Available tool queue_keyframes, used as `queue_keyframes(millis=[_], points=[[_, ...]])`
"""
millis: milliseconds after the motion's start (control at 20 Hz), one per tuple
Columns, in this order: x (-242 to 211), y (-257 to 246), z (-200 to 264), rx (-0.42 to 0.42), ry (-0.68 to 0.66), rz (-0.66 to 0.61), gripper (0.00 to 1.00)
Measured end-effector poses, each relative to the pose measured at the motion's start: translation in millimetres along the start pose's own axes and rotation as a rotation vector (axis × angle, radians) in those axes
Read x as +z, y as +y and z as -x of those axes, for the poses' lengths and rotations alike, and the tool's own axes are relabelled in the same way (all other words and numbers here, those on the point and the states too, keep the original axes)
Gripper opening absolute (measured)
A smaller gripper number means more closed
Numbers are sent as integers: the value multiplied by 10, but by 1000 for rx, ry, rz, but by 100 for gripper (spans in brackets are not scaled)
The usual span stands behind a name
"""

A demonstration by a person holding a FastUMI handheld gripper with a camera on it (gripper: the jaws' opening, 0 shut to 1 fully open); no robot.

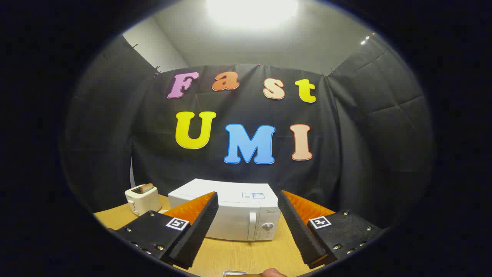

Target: Open the microwave, put the food inside, and close the microwave door.

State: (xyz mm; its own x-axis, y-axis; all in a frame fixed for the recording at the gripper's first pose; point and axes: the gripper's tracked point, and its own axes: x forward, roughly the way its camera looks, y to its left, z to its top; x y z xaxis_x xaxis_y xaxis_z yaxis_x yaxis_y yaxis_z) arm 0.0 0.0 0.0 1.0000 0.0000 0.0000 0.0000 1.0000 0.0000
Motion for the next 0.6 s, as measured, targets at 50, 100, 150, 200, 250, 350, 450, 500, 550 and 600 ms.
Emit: queue_keyframes(millis=[50,100,150,200,250,350,450,500,550,600], points=[[-11,2,3,-2,4,-3,98],[-15,-7,12,-3,7,-5,98],[-26,-13,18,-6,8,-5,98],[-23,-26,32,-10,7,-4,98],[-22,-37,45,-13,5,-3,98],[-11,-70,68,-23,0,0,98],[3,-88,85,-28,-4,0,98],[20,-95,91,-29,-8,-2,98],[25,-107,111,-31,-11,-5,98],[33,-111,127,-32,-12,-7,98]])
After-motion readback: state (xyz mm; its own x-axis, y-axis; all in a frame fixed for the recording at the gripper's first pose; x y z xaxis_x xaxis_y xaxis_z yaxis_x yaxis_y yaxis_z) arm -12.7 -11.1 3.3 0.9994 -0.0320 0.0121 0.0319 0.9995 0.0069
